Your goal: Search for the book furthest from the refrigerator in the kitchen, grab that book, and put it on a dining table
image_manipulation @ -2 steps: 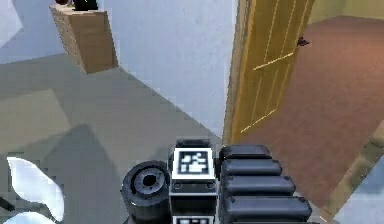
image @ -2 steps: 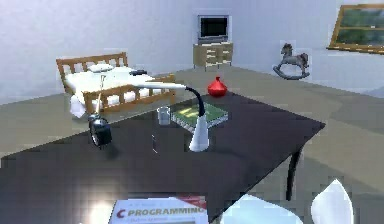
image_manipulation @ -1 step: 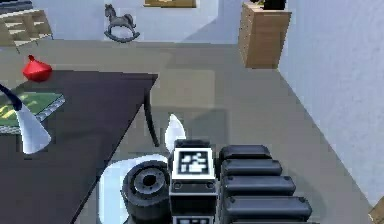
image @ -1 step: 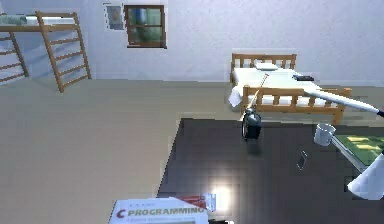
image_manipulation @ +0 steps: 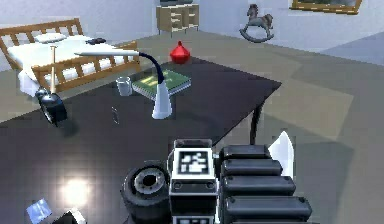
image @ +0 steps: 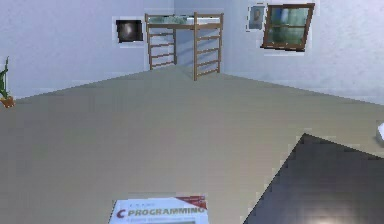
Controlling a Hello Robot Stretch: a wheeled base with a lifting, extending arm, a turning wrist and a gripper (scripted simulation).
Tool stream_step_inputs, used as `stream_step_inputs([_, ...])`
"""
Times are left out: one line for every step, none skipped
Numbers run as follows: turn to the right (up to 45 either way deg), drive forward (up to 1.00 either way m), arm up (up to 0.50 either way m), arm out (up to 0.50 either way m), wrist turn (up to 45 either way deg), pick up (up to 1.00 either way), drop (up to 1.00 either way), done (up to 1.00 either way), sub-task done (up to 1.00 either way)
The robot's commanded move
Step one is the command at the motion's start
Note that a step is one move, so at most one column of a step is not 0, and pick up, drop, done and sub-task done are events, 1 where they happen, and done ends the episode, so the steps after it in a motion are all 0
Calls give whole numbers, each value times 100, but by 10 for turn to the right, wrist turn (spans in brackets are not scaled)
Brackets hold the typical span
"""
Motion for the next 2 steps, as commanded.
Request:
stream_step_inputs([0, 0, 0, 48, 0, 0, 0, 0, 0])
stream_step_inputs([0, 0, 0, 0, 450, 0, 0, 0, 0])
